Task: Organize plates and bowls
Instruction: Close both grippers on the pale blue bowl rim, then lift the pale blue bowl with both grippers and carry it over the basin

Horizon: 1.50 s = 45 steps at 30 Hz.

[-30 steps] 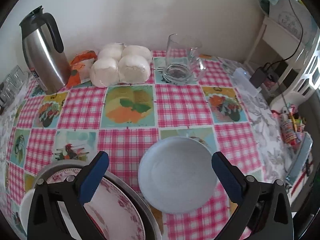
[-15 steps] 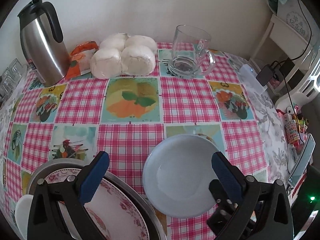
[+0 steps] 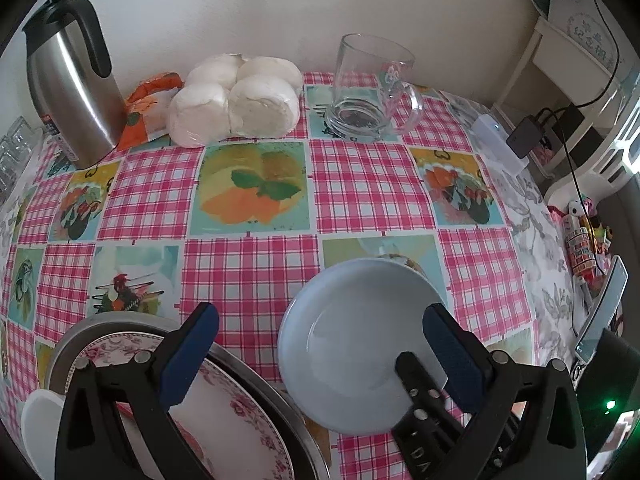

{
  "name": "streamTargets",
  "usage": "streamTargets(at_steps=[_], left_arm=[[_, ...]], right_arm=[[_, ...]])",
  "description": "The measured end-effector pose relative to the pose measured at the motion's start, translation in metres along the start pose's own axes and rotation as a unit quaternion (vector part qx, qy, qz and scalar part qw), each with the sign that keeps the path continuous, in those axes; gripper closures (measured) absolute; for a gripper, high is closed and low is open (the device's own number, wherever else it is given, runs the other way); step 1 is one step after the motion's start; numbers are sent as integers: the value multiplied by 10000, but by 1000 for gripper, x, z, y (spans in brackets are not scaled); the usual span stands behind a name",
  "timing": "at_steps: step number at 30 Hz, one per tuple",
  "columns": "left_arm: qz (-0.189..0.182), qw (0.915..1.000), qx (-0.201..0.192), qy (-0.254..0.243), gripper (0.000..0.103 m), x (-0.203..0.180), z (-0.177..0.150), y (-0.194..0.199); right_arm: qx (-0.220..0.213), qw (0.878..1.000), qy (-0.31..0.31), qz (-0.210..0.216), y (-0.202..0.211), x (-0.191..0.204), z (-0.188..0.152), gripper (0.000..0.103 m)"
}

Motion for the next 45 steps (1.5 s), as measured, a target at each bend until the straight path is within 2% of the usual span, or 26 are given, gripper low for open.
streamTargets(at_steps=[4,7,12,14,20,26,36,41,45], left_arm=[[-35,9999,75,-82,2,-4,-4,-4],[-59,9997,189,-114,16,-6,-8,-8],[-45,9992,345,-180,20,-9,-15,-16],[-71,9989,436,-183,30,-10,-19,-20],[-155,9981,578,-141,50,-11,-26,-28],[-281,9978,584,-124,64,-12,-28,-31],[-248,9979,549,-227,67,-11,-30,-35],[-479,9966,660,-82,77,-14,-31,-35],[-513,9963,693,-63,78,-16,-32,-34]], right_arm=[[-115,9999,-69,-89,7,-8,7,65],[-105,9997,-209,-69,8,-17,8,65],[-102,9994,-299,-109,8,-25,10,65],[-87,9994,-332,-91,8,-26,10,65],[-32,9994,-347,-87,5,-27,8,65],[-15,9994,-343,-68,3,-26,6,64],[-27,9998,-173,-20,0,-19,4,64],[126,9987,-419,249,-4,-17,2,74],[177,9988,-397,227,-4,-14,2,77]])
Point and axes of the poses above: each gripper's, at about its wrist camera, not at the fingertips, and y roughly against the way its jaws point, x to its left, z to its top, the point moved 5 cm from there along -y, roughly the way its jaws point, and after that the axes turned 11 degrees about -x, right-handed, at the moved point
